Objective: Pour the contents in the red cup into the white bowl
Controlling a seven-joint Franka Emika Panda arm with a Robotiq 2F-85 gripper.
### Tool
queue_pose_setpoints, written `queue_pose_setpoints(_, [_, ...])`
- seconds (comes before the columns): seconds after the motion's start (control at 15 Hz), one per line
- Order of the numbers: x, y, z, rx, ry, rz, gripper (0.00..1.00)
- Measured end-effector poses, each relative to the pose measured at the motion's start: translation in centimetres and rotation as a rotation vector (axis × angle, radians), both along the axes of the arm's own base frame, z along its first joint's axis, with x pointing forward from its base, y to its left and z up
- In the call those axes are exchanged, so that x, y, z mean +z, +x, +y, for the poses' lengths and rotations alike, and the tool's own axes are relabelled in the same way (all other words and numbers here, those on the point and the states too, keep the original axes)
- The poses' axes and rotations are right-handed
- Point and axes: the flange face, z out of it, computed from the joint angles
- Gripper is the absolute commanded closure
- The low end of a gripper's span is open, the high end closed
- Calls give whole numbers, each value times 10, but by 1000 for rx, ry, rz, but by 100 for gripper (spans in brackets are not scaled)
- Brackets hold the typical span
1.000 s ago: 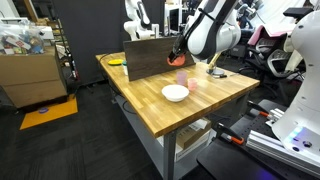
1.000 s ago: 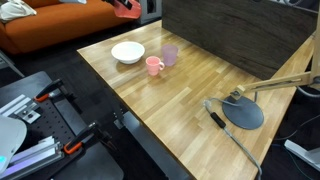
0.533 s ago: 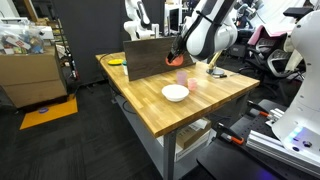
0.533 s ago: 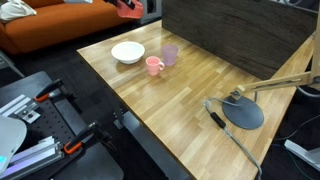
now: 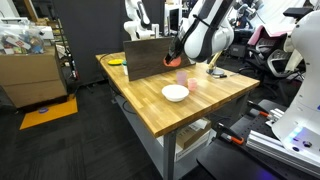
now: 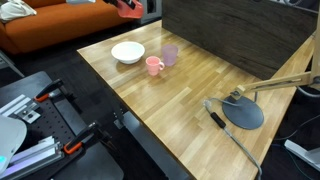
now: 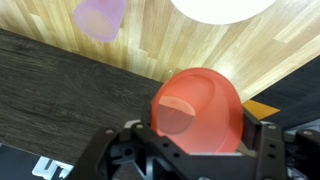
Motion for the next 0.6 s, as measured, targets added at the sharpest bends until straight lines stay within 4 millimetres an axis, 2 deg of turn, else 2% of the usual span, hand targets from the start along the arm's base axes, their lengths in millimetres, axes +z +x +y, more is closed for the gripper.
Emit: queue_pose_setpoints(0.6, [-3, 0, 1, -8, 7, 4, 20])
